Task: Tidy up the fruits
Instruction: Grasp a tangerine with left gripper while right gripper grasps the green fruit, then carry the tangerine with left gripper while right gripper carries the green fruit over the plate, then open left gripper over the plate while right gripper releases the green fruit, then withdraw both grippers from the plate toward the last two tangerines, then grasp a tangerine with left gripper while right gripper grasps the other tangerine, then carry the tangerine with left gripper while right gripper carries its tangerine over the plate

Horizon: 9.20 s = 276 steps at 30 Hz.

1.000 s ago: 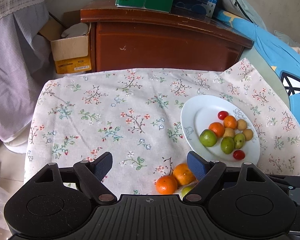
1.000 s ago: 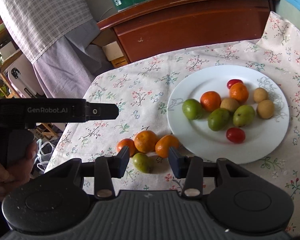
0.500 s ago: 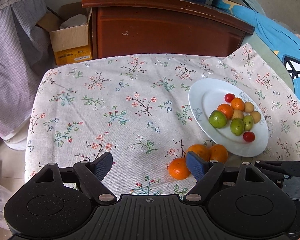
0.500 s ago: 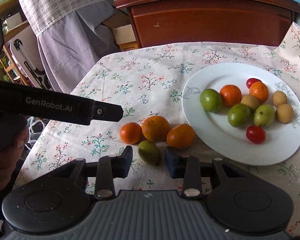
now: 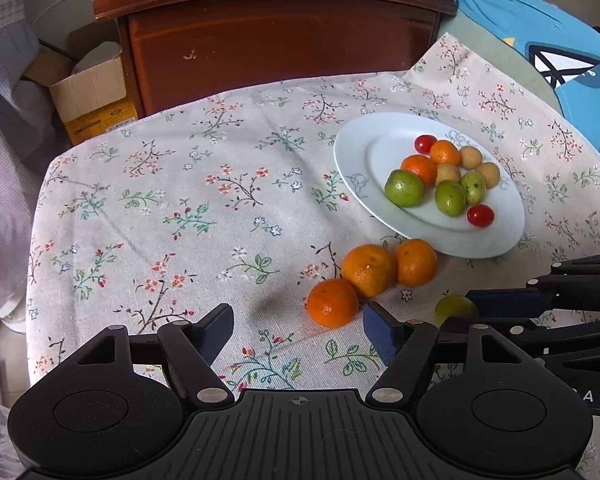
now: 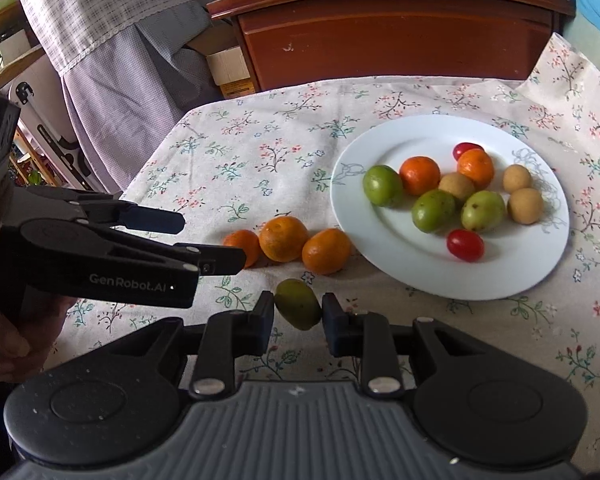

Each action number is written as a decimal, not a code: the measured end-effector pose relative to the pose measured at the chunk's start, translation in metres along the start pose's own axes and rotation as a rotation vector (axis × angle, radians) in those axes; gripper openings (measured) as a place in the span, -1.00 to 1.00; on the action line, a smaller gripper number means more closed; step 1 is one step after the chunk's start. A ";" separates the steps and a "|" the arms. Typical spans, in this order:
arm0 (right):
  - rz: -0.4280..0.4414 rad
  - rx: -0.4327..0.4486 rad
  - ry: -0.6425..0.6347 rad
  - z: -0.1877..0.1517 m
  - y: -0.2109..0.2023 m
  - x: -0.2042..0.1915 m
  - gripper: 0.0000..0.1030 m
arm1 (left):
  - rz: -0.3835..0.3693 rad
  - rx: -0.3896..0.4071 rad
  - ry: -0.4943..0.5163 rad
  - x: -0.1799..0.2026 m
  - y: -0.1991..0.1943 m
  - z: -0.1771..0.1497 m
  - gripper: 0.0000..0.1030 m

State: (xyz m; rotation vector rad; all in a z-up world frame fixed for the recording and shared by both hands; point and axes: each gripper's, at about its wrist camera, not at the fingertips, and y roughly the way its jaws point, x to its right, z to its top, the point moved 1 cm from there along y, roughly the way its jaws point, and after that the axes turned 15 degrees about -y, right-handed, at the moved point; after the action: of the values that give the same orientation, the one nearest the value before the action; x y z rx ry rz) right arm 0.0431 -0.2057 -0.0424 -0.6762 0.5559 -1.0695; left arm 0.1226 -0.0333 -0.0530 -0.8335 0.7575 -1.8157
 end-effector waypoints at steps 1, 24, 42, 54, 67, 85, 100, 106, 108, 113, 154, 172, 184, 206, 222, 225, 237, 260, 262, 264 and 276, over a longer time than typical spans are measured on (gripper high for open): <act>-0.002 -0.008 0.006 -0.002 0.000 0.001 -0.49 | -0.003 -0.002 0.003 0.000 0.002 -0.001 0.33; 0.015 -0.031 0.060 -0.007 0.005 0.009 -0.46 | -0.063 0.006 0.053 0.013 0.013 -0.006 -0.41; 0.023 0.079 0.066 0.012 -0.016 0.013 -0.49 | -0.080 0.074 0.023 0.023 -0.018 0.010 -0.49; -0.055 0.203 0.137 0.033 -0.047 0.049 -0.49 | -0.126 0.163 -0.014 0.036 -0.031 0.033 -0.49; -0.225 0.250 0.302 0.032 -0.069 0.102 -0.49 | -0.145 0.202 -0.031 0.050 -0.013 0.065 -0.48; -0.242 0.096 0.488 0.006 -0.032 0.124 -0.49 | -0.142 0.144 -0.059 0.068 0.042 0.088 -0.48; -0.230 0.137 0.518 0.007 -0.022 0.129 -0.43 | -0.155 0.142 -0.069 0.081 0.054 0.093 -0.30; -0.212 0.194 0.515 0.013 -0.030 0.127 -0.43 | -0.144 0.205 -0.072 0.084 0.026 0.098 0.27; -0.208 0.203 0.504 0.015 -0.033 0.125 -0.43 | -0.140 0.220 -0.080 0.084 0.016 0.099 0.41; -0.182 0.234 0.483 0.019 -0.038 0.122 -0.42 | -0.114 0.227 -0.059 0.080 -0.006 0.097 0.51; -0.035 0.087 -0.049 0.017 0.014 0.015 -0.34 | 0.070 0.123 -0.237 -0.012 -0.041 0.021 0.52; -0.084 0.056 -0.141 0.014 0.019 -0.003 -0.45 | 0.054 0.093 -0.278 -0.019 -0.030 0.019 0.52; -0.047 -0.015 0.087 -0.014 -0.005 0.011 -0.45 | -0.007 0.073 -0.088 0.020 -0.013 0.003 0.52; -0.048 0.022 0.052 -0.010 0.004 0.007 -0.22 | -0.062 0.038 -0.080 0.029 0.021 0.002 -0.06; -0.082 0.036 0.024 -0.007 0.003 0.005 -0.41 | -0.044 0.069 -0.096 0.027 0.011 0.006 -0.38; -0.090 0.061 0.024 -0.002 -0.004 0.006 -0.41 | -0.035 0.097 -0.103 0.025 0.005 0.010 -0.38; -0.144 0.186 0.088 0.020 -0.036 0.032 -0.41 | -0.092 0.191 -0.107 0.033 -0.018 0.033 -0.38; -0.199 0.240 0.225 0.054 -0.032 0.113 -0.41 | -0.217 0.201 -0.063 0.074 0.023 0.083 -0.38; -0.208 0.231 0.233 0.054 -0.027 0.120 -0.41 | -0.222 0.195 -0.063 0.075 0.029 0.085 -0.38; -0.207 0.226 0.249 0.054 -0.022 0.126 -0.41 | -0.226 0.190 -0.061 0.077 0.034 0.087 -0.38; -0.237 0.186 0.264 0.056 0.006 0.145 -0.41 | -0.226 0.152 -0.048 0.086 0.063 0.090 -0.38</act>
State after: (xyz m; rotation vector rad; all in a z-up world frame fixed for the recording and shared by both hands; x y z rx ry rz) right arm 0.1416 -0.3249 -0.0219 -0.4466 0.6034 -1.4272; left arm 0.2008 -0.1470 -0.0334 -0.8869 0.5026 -2.0179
